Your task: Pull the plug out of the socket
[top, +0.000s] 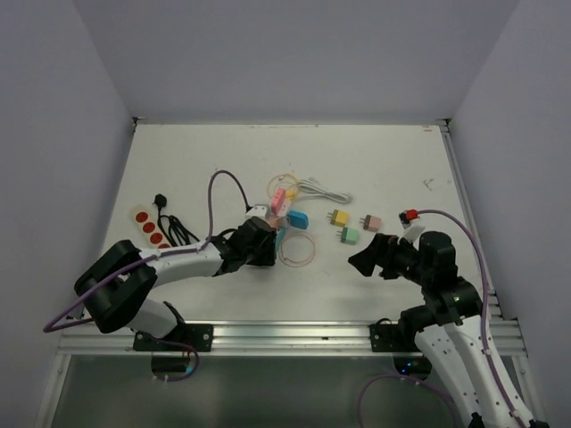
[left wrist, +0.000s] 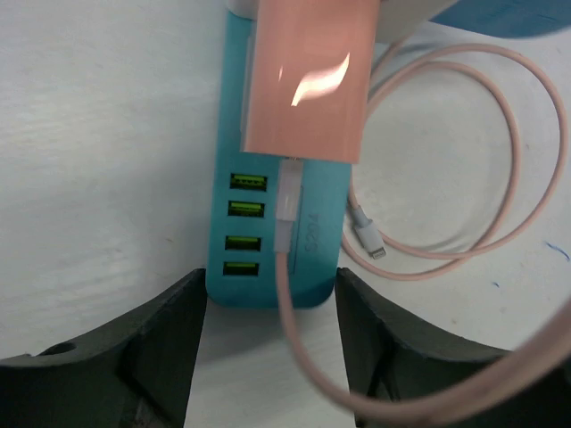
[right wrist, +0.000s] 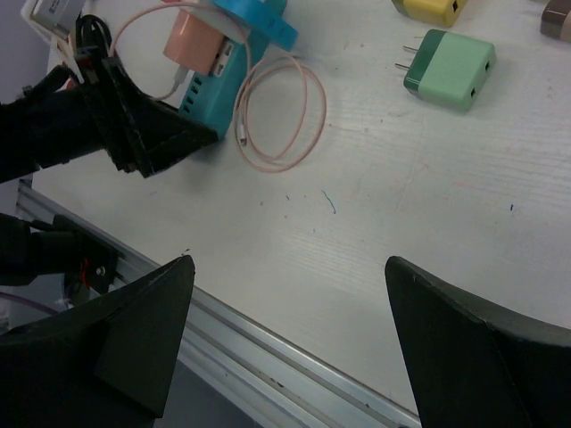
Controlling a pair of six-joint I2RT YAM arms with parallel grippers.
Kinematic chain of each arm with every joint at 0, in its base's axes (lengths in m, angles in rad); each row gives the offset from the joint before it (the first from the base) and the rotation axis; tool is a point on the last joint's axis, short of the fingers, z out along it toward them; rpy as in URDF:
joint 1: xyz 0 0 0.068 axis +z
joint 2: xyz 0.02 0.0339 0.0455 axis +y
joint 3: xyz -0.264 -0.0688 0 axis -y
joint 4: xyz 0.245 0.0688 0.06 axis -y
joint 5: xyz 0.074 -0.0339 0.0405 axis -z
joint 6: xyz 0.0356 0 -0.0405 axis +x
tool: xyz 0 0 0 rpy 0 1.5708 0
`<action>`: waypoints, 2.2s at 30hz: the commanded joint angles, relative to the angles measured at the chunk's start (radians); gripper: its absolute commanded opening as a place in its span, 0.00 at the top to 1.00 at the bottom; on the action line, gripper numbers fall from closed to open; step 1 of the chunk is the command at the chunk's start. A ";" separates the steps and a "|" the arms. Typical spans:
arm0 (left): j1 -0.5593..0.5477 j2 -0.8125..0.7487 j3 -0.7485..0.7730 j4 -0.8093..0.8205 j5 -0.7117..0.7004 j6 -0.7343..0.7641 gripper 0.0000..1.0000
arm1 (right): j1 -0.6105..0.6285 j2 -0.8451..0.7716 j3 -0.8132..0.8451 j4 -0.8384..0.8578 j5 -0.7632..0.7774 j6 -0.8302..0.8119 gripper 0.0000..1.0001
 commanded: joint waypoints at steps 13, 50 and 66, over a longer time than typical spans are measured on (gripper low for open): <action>-0.145 -0.103 0.084 -0.188 0.022 -0.134 0.00 | 0.021 0.191 0.070 0.091 0.031 0.014 0.10; 0.286 0.091 -0.021 0.257 0.698 0.096 0.30 | 0.481 0.596 0.282 0.295 0.371 0.141 0.14; 0.281 0.110 -0.175 0.471 0.767 -0.023 0.37 | 0.509 0.604 0.277 0.324 0.371 0.141 0.14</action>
